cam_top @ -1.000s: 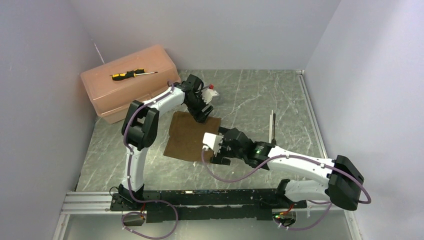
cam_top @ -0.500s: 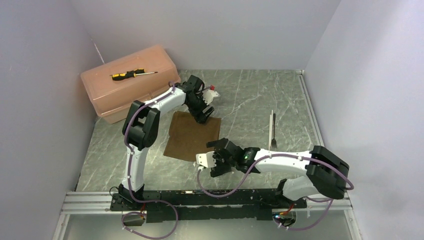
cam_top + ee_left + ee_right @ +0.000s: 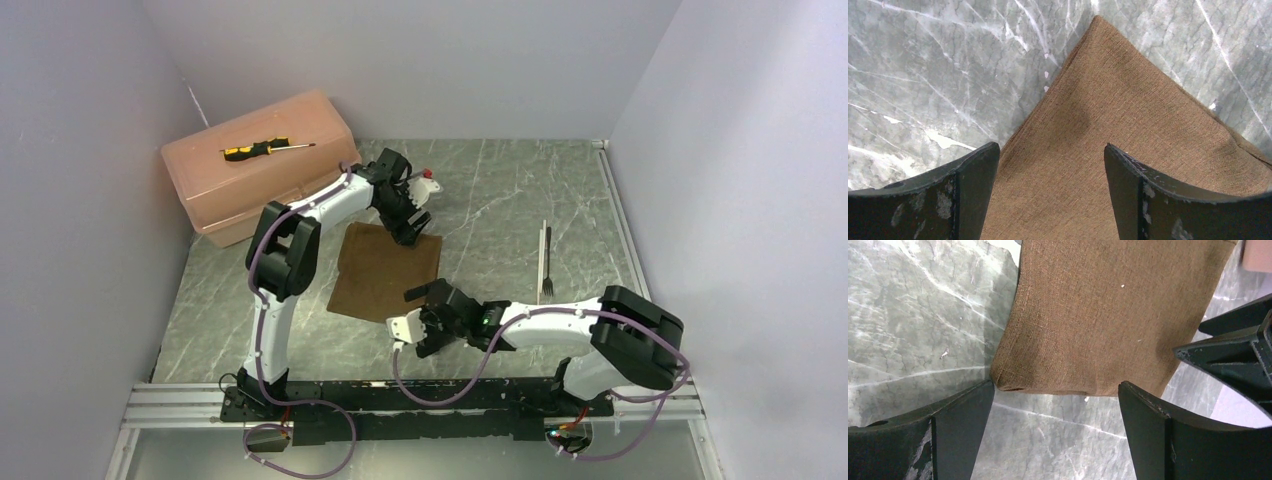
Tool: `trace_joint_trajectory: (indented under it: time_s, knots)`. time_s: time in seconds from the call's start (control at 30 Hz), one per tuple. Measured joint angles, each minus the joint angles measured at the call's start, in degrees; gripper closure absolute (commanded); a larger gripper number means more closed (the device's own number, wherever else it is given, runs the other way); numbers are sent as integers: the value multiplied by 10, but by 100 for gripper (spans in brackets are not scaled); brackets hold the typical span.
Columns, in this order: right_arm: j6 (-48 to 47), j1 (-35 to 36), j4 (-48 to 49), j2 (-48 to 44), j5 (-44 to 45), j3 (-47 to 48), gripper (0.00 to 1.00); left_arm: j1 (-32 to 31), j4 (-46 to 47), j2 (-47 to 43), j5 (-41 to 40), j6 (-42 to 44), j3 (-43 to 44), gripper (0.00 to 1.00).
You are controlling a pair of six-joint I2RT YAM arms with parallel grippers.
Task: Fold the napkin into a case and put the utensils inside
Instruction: Pick up the lower triangle-folded napkin from the center of the board.
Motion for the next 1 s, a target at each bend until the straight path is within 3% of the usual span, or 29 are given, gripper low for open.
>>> trace_joint_trajectory:
  time_s: [0.27, 0.4, 0.63, 1.0]
  knots:
    - [-6, 13, 50, 21, 7, -2, 2, -13, 3, 16, -1, 0, 0, 20]
    - [10, 13, 79, 31, 12, -6, 21, -17, 7, 27, -6, 0, 0, 21]
    - [57, 14, 81, 34, 14, -16, 74, -24, 16, 28, -23, 5, -4, 21]
    - [115, 11, 89, 37, 28, -12, 98, -31, 17, 29, -44, 16, -4, 22]
